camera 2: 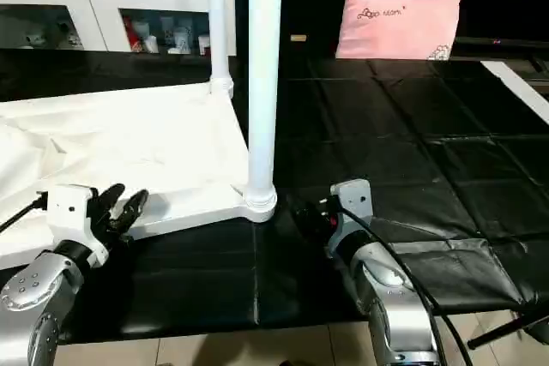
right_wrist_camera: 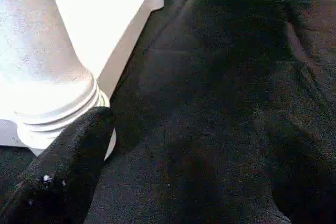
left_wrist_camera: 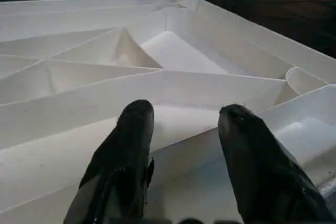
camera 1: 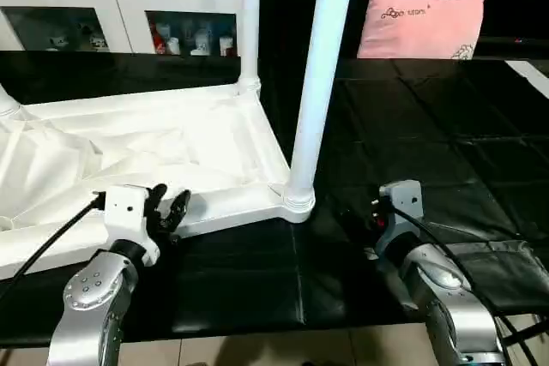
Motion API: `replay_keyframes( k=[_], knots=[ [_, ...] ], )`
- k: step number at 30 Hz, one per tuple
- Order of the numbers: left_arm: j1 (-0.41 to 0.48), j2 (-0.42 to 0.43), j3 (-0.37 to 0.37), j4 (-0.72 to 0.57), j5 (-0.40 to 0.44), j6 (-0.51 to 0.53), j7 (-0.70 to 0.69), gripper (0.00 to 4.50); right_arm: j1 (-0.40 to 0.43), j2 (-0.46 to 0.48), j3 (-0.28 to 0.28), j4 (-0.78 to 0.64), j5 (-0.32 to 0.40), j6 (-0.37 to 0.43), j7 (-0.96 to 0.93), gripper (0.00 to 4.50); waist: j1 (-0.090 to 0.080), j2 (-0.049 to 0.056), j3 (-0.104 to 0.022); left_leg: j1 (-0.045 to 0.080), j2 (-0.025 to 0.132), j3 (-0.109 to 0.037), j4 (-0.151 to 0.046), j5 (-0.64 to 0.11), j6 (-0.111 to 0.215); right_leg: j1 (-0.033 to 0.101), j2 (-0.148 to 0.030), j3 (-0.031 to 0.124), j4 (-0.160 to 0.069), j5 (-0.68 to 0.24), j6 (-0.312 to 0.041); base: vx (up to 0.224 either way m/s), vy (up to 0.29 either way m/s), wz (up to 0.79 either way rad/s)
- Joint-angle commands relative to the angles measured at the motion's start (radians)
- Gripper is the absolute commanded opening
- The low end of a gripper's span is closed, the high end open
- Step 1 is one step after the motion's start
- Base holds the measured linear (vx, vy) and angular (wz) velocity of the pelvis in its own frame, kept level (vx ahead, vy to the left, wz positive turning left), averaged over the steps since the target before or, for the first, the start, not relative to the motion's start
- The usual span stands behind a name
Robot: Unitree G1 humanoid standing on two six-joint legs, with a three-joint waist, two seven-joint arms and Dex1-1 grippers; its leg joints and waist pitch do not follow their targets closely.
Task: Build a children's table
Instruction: Rotate leg to tighten
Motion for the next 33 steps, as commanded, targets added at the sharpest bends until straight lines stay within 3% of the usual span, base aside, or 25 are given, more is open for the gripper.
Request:
replay_keyframes(
  k=[1, 33],
  knots=[
    [0.0, 0.0, 0.005, -0.021, -0.005, -0.005, 0.007, 2.26, -0.01, -0.001, -0.012, 0.004, -0.005, -0.003, -0.004, 4.5, -0.001, 0.007, -0.045, -0.002, 0.025, -0.014, -0.077, -0.327, 0.032, 0.041, -0.058, 0.06, -0.103, -0.491, 0.004, 0.0, 0.0, 0.0],
    [0.0, 0.0, 0.005, -0.021, -0.005, -0.005, 0.007, 2.26, -0.01, -0.001, -0.012, 0.004, -0.005, -0.003, -0.004, 4.5, -0.001, 0.008, -0.045, -0.001, 0.026, -0.014, -0.077, -0.324, 0.032, 0.041, -0.058, 0.06, -0.103, -0.484, 0.0, 0.0, 0.0, 0.0]
  ],
)
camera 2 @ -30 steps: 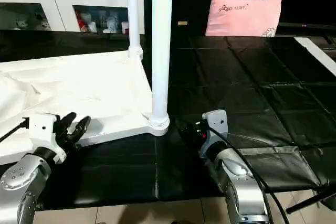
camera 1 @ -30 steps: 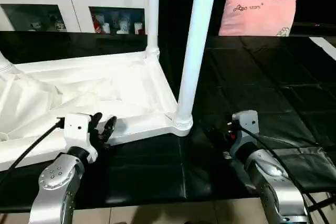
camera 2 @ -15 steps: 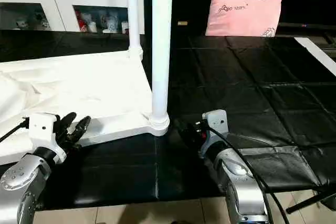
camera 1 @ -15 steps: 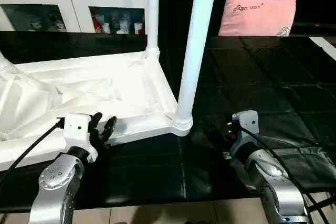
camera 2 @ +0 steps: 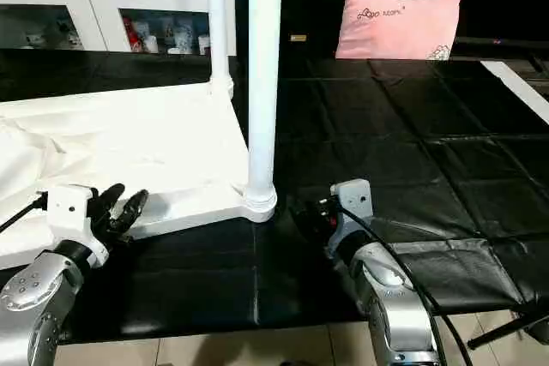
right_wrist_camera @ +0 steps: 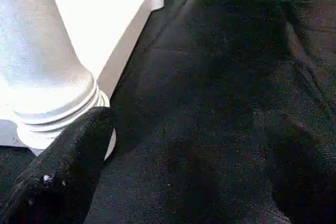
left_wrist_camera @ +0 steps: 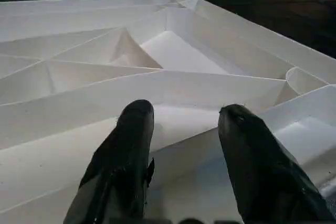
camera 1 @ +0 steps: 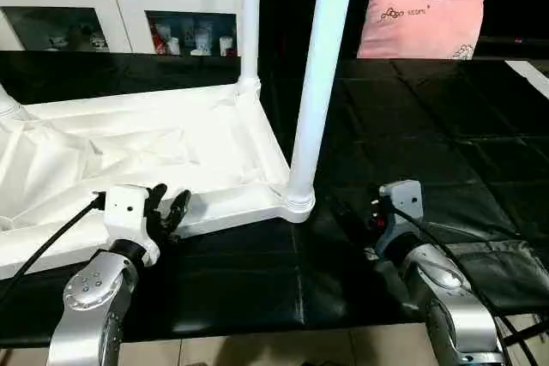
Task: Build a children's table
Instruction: Rotate leg to tighten
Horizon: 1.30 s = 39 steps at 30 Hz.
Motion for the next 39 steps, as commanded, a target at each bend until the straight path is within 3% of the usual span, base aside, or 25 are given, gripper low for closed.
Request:
replay_keyframes(
  k=[1, 39],
  knots=[
    [0.0, 0.0, 0.005, -0.021, -0.005, -0.005, 0.007, 2.26, -0.01, -0.001, -0.012, 0.004, -0.005, -0.003, -0.004, 4.5, -0.001, 0.008, -0.045, -0.001, 0.026, -0.014, -0.077, -0.325, 0.032, 0.041, -0.058, 0.06, -0.102, -0.483, 0.0, 0.0, 0.0, 0.0],
    [0.0, 0.0, 0.005, -0.021, -0.005, -0.005, 0.007, 2.26, -0.01, -0.001, -0.012, 0.004, -0.005, -0.003, -0.004, 4.5, -0.001, 0.007, -0.045, -0.001, 0.025, -0.013, -0.077, -0.325, 0.033, 0.041, -0.058, 0.06, -0.103, -0.488, 0.001, 0.0, 0.0, 0.0]
  ],
)
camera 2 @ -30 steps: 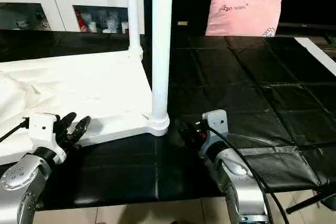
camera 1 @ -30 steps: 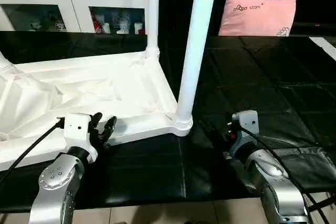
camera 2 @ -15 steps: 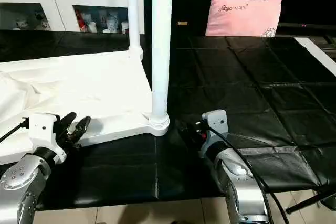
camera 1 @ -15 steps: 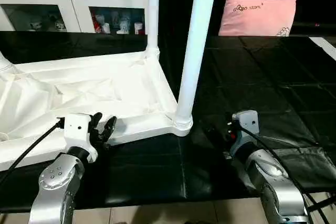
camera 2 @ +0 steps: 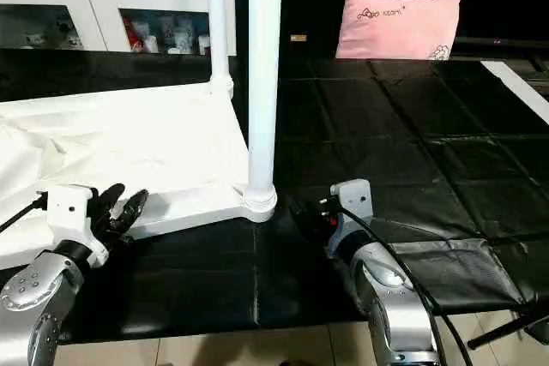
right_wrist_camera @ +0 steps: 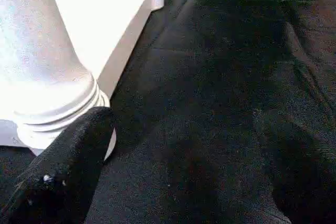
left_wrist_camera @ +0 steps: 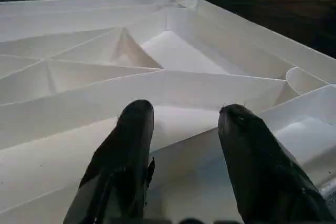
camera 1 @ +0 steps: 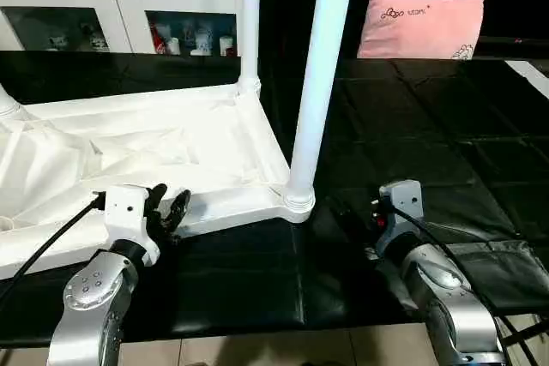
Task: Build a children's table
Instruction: Rotate leg to tighten
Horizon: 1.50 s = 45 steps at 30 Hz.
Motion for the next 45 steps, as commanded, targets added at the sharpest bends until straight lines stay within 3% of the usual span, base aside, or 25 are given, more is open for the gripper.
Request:
replay_keyframes(
  k=[1, 45],
  knots=[
    [0.0, 0.0, 0.005, -0.021, -0.005, -0.005, 0.007, 2.26, -0.01, -0.001, -0.012, 0.004, -0.005, -0.003, -0.004, 4.5, -0.001, 0.007, -0.045, -0.002, 0.025, -0.013, -0.077, -0.327, 0.033, 0.041, -0.058, 0.06, -0.103, -0.49, 0.001, 0.0, 0.0, 0.0],
    [0.0, 0.0, 0.005, -0.021, -0.005, -0.005, 0.007, 2.26, -0.01, -0.001, -0.012, 0.004, -0.005, -0.003, -0.004, 4.5, -0.001, 0.007, -0.046, -0.002, 0.025, -0.013, -0.077, -0.323, 0.033, 0.042, -0.058, 0.06, -0.102, -0.485, 0.001, 0.0, 0.0, 0.0]
  ],
)
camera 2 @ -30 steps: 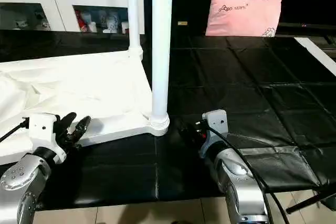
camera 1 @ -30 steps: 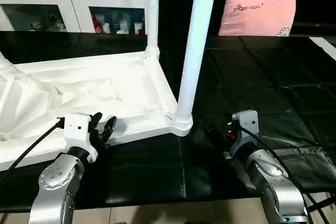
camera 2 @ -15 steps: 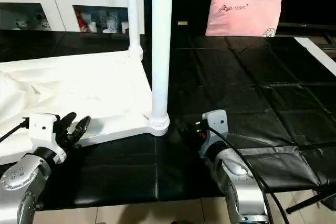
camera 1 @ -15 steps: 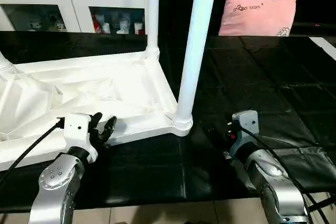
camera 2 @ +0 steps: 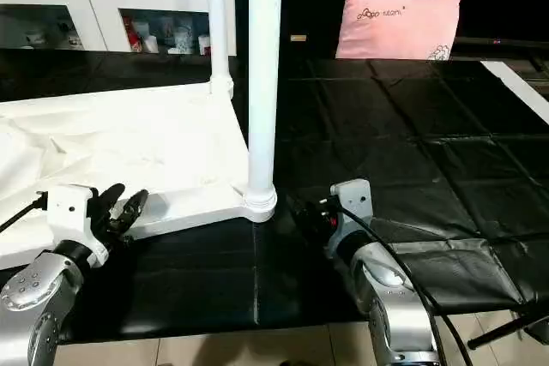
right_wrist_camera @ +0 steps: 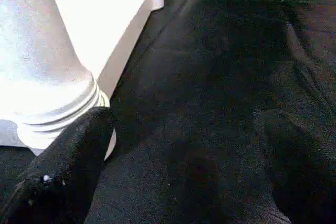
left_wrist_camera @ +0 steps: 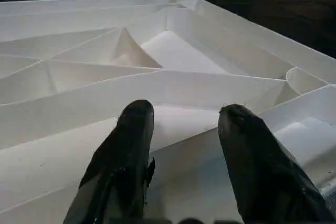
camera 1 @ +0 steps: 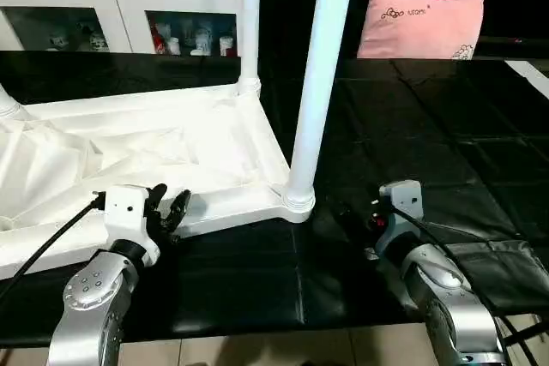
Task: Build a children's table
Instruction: Rotate leg to tighten
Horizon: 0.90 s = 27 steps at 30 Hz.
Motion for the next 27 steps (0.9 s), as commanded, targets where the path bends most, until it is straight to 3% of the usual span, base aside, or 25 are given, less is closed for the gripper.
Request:
replay_keyframes(
  k=[1, 27],
  knots=[
    [0.0, 0.0, 0.005, -0.021, -0.005, -0.005, 0.006, 2.26, -0.01, -0.001, -0.012, 0.004, -0.005, -0.003, -0.004, 4.5, -0.001, 0.007, -0.045, -0.002, 0.025, -0.013, -0.076, -0.325, 0.033, 0.042, -0.058, 0.06, -0.103, -0.487, 0.001, 0.0, 0.0, 0.0],
    [0.0, 0.0, 0.005, -0.021, -0.005, -0.005, 0.006, 2.26, -0.01, -0.001, -0.012, 0.004, -0.005, -0.003, -0.004, 4.5, -0.001, 0.007, -0.045, -0.002, 0.025, -0.013, -0.077, -0.325, 0.033, 0.041, -0.058, 0.06, -0.103, -0.486, 0.001, 0.0, 0.0, 0.0]
  ],
)
